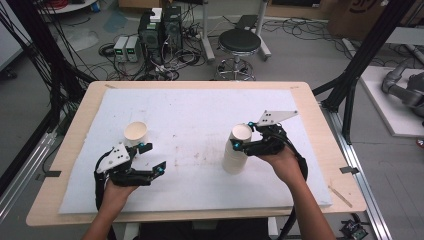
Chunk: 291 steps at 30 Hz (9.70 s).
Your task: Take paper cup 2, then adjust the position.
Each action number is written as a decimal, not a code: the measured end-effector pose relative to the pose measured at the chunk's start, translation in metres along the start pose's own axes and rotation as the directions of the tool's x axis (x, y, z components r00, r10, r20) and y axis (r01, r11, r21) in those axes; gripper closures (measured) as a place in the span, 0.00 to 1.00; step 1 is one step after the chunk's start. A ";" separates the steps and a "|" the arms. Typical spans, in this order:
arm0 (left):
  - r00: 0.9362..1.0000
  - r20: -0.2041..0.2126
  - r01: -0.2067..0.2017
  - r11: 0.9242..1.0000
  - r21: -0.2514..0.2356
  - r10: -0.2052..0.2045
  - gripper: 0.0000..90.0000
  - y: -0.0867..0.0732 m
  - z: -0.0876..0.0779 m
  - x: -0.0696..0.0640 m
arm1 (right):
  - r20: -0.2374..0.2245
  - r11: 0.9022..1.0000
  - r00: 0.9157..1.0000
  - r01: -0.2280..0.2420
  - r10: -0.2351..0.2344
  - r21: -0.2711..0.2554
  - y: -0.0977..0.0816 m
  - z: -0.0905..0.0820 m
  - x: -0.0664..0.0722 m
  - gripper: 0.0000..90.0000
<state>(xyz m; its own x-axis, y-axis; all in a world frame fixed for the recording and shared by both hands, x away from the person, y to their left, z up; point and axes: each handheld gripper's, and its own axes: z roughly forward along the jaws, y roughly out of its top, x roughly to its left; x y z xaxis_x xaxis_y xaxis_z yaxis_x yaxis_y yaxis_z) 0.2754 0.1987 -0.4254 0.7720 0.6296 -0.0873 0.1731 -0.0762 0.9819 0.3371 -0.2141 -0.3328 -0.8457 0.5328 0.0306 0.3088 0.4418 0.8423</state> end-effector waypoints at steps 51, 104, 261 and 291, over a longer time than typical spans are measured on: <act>0.998 0.067 -0.015 0.999 -0.035 0.017 0.18 0.004 0.007 -0.009 | 0.091 0.984 0.995 -0.021 0.038 -0.179 -0.034 -0.113 0.009 0.41; 0.981 0.190 -0.040 0.999 -0.015 0.042 0.19 0.012 0.021 -0.027 | -0.153 0.992 0.982 0.095 -0.107 -0.087 -0.049 -0.059 0.052 0.40; 0.828 0.555 -0.199 0.967 0.160 0.079 0.20 0.047 0.076 -0.059 | -0.324 0.962 0.918 0.264 -0.230 0.068 -0.038 0.010 0.068 0.42; 0.813 0.570 -0.174 0.984 0.047 0.117 0.19 0.028 0.079 -0.069 | -0.342 0.979 0.918 0.189 -0.203 -0.074 -0.057 -0.005 0.064 0.42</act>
<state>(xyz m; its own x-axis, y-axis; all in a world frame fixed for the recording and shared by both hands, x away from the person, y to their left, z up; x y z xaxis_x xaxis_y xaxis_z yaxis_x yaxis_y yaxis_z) 0.2752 0.0920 -0.4053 0.9967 0.0622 -0.0518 0.0643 -0.2207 0.9732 0.2632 -0.2086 -0.3768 -0.9874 0.1528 0.0412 0.1107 0.4802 0.8701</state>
